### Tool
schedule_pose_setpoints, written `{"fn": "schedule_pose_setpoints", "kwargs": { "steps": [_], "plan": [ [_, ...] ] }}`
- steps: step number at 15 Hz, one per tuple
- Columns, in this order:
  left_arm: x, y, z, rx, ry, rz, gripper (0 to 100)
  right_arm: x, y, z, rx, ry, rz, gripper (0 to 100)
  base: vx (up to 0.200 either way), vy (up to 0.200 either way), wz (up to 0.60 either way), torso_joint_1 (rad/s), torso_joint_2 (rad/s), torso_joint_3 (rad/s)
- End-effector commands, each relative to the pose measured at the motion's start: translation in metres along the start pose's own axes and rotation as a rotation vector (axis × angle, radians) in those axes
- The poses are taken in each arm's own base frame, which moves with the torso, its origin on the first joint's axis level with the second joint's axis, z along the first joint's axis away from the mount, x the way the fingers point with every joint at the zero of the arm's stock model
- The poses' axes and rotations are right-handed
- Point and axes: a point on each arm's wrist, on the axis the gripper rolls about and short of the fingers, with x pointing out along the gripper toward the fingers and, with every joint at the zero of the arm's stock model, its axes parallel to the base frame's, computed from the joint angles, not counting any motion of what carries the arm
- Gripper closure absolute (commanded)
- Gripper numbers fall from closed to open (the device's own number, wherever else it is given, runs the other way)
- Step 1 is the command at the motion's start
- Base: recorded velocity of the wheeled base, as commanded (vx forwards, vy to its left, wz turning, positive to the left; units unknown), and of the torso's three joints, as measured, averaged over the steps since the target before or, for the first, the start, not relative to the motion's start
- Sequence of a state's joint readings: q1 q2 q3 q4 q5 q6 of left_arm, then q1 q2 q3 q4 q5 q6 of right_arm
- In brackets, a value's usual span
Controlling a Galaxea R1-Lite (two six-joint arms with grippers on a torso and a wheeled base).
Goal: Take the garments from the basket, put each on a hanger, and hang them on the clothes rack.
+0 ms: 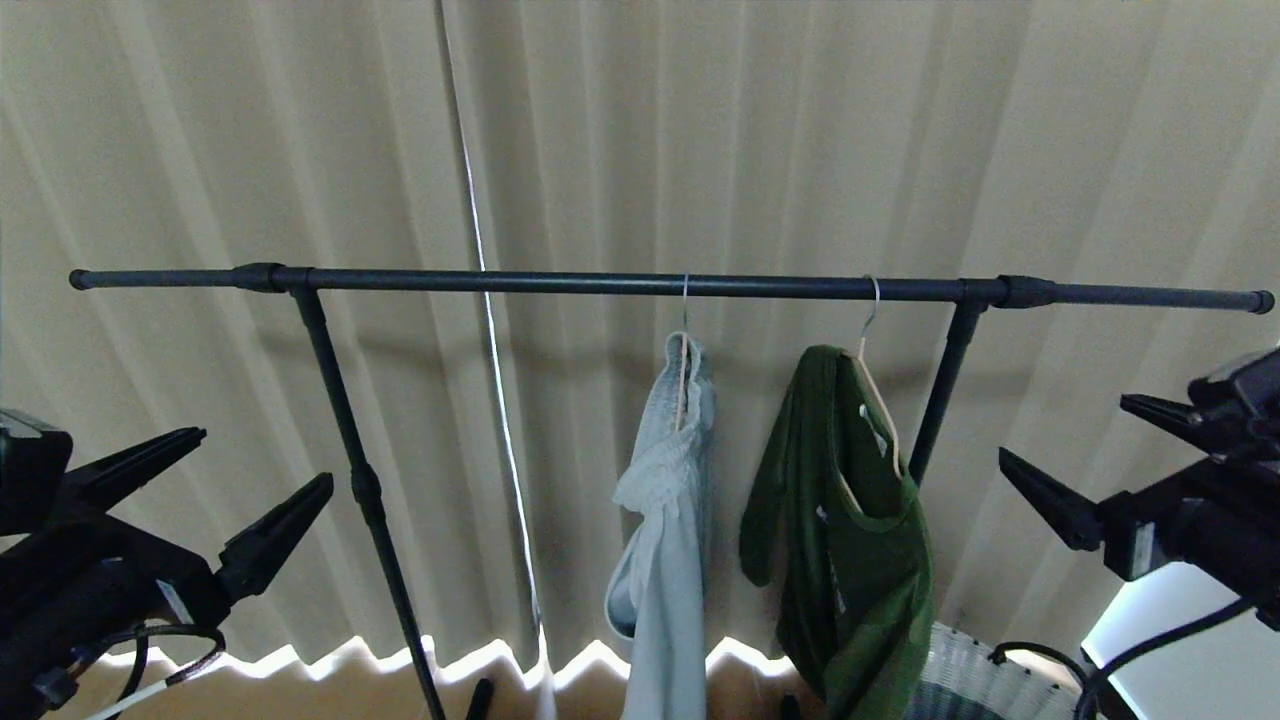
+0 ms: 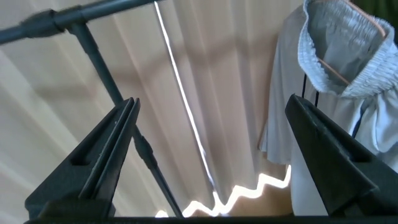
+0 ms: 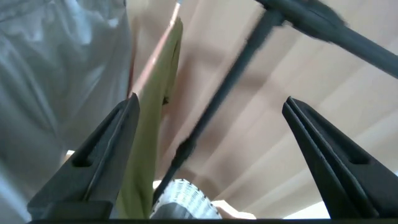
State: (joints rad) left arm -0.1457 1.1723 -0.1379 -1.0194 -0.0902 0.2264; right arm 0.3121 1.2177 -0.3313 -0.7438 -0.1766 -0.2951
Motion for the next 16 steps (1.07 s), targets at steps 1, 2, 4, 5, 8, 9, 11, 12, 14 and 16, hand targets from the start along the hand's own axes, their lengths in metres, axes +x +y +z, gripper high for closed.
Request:
{"fn": "schedule_pose_setpoints", "kwargs": {
  "steps": [1,2,4,5,8,9,11,12,14,16],
  "plan": [
    [-0.023,-0.004,-0.013,0.001,0.012,0.003,0,-0.038,-0.004,-0.007,0.015,-0.078,-0.002,0,0.0,0.0,0.0,0.0,0.0,0.0],
    [-0.032,-0.006,-0.019,-0.003,0.02,0.005,0,-0.044,-0.004,-0.013,0.014,-0.077,-0.001,0,0.0,0.0,0.0,0.0,0.0,0.0],
    [-0.041,-0.003,-0.016,0.0,-0.014,0.055,0,-0.057,-0.002,-0.026,0.013,-0.066,-0.005,0,0.0,0.0,0.0,0.0,0.0,0.0],
    [-0.044,0.0,-0.016,0.001,-0.02,0.091,0,-0.062,-0.003,-0.031,0.018,-0.068,-0.015,0,0.0,0.0,0.0,0.0,0.0,0.0],
    [-0.06,0.003,-0.026,-0.027,0.073,0.169,0,-0.083,-0.006,-0.047,0.02,-0.023,-0.065,0,0.0,0.0,0.0,0.0,0.0,0.0],
    [-0.068,0.001,-0.03,-0.033,0.102,0.174,0,-0.093,-0.006,-0.053,0.018,0.009,-0.06,0,0.0,0.0,0.0,0.0,0.0,0.0],
    [-0.087,-0.006,-0.035,-0.041,0.11,0.17,0,-0.112,-0.004,-0.065,0.023,0.04,-0.05,0,0.0,0.0,0.0,0.0,0.0,0.0],
    [-0.1,-0.011,-0.041,-0.045,0.122,0.166,0,-0.123,-0.003,-0.073,0.024,0.052,-0.047,0,0.0,0.0,0.0,0.0,0.0,0.0],
    [-0.122,-0.021,-0.057,-0.054,0.161,0.158,0,-0.139,0.0,-0.089,0.045,0.08,-0.042,0,0.0,0.0,0.0,0.0,0.0,0.0],
    [-0.146,-0.033,-0.08,-0.064,0.184,0.145,0,-0.159,0.003,-0.105,0.064,0.117,-0.071,0,0.0,0.0,0.0,0.0,0.0,0.0]
  ]
}}
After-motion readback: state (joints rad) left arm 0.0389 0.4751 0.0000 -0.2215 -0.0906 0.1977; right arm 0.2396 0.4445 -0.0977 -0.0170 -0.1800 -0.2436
